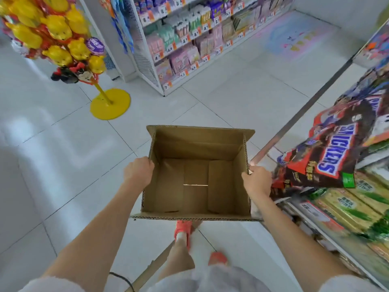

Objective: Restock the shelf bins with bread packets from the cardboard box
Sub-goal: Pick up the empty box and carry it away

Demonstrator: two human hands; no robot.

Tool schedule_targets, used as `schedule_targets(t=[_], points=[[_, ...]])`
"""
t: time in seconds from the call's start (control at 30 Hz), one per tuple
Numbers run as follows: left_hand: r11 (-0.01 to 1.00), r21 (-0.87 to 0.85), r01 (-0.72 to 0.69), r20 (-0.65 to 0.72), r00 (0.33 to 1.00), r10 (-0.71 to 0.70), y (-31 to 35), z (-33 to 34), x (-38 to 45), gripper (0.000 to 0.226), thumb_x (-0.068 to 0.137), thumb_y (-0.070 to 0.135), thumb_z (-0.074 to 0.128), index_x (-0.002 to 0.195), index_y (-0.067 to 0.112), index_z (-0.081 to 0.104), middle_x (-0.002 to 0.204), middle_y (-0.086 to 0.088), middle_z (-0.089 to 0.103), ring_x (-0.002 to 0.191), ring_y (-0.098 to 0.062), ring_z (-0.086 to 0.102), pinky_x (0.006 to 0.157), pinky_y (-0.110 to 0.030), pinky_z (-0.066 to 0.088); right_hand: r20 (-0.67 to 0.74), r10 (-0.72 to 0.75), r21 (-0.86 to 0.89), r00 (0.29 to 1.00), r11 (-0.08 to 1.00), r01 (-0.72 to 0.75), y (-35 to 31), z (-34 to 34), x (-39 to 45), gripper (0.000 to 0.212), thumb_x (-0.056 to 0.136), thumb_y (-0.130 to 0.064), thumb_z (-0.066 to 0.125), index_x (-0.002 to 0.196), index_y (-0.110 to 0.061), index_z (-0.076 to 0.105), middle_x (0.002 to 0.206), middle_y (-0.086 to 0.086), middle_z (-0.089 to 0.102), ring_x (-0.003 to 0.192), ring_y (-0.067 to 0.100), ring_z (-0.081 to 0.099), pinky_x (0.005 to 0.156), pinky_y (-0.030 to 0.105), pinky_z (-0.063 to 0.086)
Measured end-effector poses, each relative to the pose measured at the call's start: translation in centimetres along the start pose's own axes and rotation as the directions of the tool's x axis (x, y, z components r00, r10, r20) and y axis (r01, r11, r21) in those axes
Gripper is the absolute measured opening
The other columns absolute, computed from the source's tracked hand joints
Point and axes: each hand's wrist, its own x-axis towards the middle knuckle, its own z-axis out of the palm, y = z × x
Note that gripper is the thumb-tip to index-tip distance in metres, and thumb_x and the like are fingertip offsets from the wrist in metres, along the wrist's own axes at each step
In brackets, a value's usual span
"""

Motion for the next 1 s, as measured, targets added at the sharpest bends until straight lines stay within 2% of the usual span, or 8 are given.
schedule_targets(t=[0.1, 0.27, 0.4, 0.5, 0.67, 0.87, 1.0], points=[[0.997, 0.022, -0.075, 0.027, 0.997, 0.074, 2.8, -1.0, 6.7, 0.034, 0.102, 0.026, 0.029, 0.101, 0.008, 0.057, 0.101, -0.013, 0.062, 0.094, -0.034, 0.06, 0.074, -0.035, 0.044, -0.017, 0.08, 0.033, 0.997, 0.996, -0.08, -1.7, 1.2, 4.2, 0.024, 0.091, -0.01, 0.057, 0.111, 0.001, 0.067, 0.102, 0.018, 0.07, 0.089, 0.031, 0.065, 0.073, 0.029, 0.048], [0.973, 0.129, -0.191, 0.068, 0.981, 0.184, 8.0, -2.1, 15.7, 0.032, 0.103, 0.024, 0.029, 0.103, 0.008, 0.058, 0.102, -0.012, 0.063, 0.093, -0.031, 0.06, 0.074, -0.033, 0.044, -0.057, 0.21, 0.048, 0.976, 0.977, -0.207, -2.4, 3.1, 11.3, 0.022, 0.09, -0.008, 0.055, 0.105, -0.002, 0.07, 0.094, 0.017, 0.07, 0.085, 0.031, 0.066, 0.073, 0.032, 0.052], [0.96, 0.13, -0.248, 0.131, 0.964, 0.231, 13.1, -1.8, 22.2, 0.032, 0.103, 0.024, 0.028, 0.101, 0.009, 0.057, 0.101, -0.011, 0.064, 0.087, -0.03, 0.058, 0.072, -0.032, 0.043, -0.062, 0.324, 0.057, 0.944, 0.945, -0.321, -2.0, 3.9, 16.6, 0.025, 0.089, -0.007, 0.053, 0.108, -0.006, 0.068, 0.096, 0.017, 0.068, 0.086, 0.032, 0.064, 0.073, 0.032, 0.05], [0.947, 0.141, -0.288, 0.167, 0.95, 0.264, 17.3, -0.4, 26.5, 0.034, 0.103, 0.025, 0.027, 0.105, 0.01, 0.057, 0.104, -0.011, 0.063, 0.094, -0.03, 0.06, 0.072, -0.03, 0.042, -0.077, 0.396, 0.101, 0.915, 0.916, -0.388, -1.0, 5.0, 21.0, 0.029, 0.091, -0.007, 0.051, 0.116, -0.009, 0.066, 0.099, 0.016, 0.068, 0.084, 0.031, 0.064, 0.075, 0.036, 0.052], [0.914, 0.177, -0.366, 0.216, 0.92, 0.326, 23.5, 4.0, 33.5, 0.033, 0.103, 0.026, 0.027, 0.106, 0.011, 0.057, 0.104, -0.009, 0.064, 0.095, -0.029, 0.061, 0.072, -0.029, 0.044, -0.098, 0.509, 0.114, 0.855, 0.859, -0.499, 2.0, 7.7, 27.8, 0.028, 0.094, -0.009, 0.052, 0.119, -0.006, 0.063, 0.107, 0.017, 0.067, 0.092, 0.032, 0.063, 0.074, 0.029, 0.046], [0.863, 0.216, -0.456, 0.269, 0.878, 0.397, 28.8, 12.3, 40.9, 0.032, 0.104, 0.026, 0.027, 0.109, 0.012, 0.055, 0.105, -0.006, 0.064, 0.094, -0.026, 0.062, 0.077, -0.031, 0.049, -0.115, 0.605, 0.109, 0.788, 0.796, -0.596, 7.6, 13.3, 35.3, 0.029, 0.093, -0.011, 0.056, 0.121, -0.006, 0.062, 0.103, 0.016, 0.068, 0.088, 0.032, 0.065, 0.077, 0.036, 0.053], [0.854, 0.194, -0.484, 0.301, 0.857, 0.418, 31.5, 18.7, 45.5, 0.034, 0.105, 0.029, 0.025, 0.111, 0.011, 0.054, 0.107, -0.008, 0.064, 0.096, -0.027, 0.061, 0.076, -0.031, 0.047, -0.105, 0.612, 0.09, 0.784, 0.791, -0.605, 13.2, 18.2, 40.0, 0.023, 0.091, -0.015, 0.059, 0.109, -0.003, 0.068, 0.091, 0.016, 0.069, 0.078, 0.033, 0.066, 0.063, 0.028, 0.047]])
